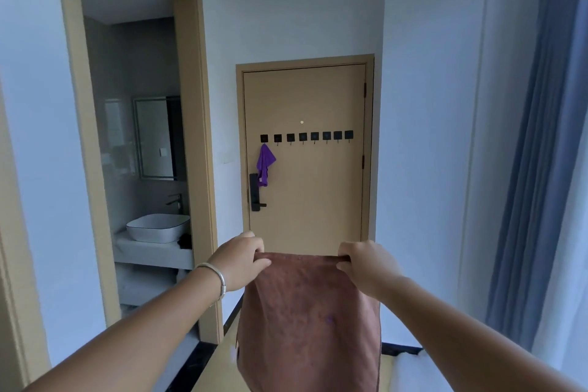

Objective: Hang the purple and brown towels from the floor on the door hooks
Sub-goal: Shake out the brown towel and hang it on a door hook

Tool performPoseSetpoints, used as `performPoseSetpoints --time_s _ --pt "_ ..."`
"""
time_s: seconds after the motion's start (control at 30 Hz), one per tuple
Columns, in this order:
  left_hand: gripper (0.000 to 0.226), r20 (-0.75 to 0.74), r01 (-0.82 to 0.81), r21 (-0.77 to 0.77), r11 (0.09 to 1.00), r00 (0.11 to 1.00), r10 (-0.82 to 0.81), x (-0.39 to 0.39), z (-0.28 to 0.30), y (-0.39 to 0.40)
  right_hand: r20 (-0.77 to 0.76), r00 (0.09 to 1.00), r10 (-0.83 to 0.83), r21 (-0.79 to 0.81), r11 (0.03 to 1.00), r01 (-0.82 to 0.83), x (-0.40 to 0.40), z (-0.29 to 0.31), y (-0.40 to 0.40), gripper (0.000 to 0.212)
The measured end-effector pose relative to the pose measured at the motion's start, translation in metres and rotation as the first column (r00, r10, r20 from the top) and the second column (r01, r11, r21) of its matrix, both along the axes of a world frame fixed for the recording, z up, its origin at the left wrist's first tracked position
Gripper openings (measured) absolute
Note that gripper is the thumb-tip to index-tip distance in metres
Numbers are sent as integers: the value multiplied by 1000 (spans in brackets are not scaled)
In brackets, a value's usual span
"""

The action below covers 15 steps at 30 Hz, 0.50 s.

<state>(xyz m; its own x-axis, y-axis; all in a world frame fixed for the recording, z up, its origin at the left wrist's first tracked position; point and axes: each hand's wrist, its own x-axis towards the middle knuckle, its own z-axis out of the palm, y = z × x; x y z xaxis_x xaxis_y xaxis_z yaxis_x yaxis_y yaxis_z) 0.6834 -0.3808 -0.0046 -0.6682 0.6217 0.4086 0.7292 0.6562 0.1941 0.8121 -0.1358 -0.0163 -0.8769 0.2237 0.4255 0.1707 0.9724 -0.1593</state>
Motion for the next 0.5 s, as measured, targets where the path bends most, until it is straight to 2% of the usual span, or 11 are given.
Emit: performPoseSetpoints --time_s 0.27,0.5 --pt "26 46 80 14 997 996 -81 -159 -19 26 -42 999 -3 83 997 7 -146 8 28 18" --pt "23 17 90 46 995 996 -91 -271 6 50 -24 999 -31 95 995 33 -254 23 52 19"
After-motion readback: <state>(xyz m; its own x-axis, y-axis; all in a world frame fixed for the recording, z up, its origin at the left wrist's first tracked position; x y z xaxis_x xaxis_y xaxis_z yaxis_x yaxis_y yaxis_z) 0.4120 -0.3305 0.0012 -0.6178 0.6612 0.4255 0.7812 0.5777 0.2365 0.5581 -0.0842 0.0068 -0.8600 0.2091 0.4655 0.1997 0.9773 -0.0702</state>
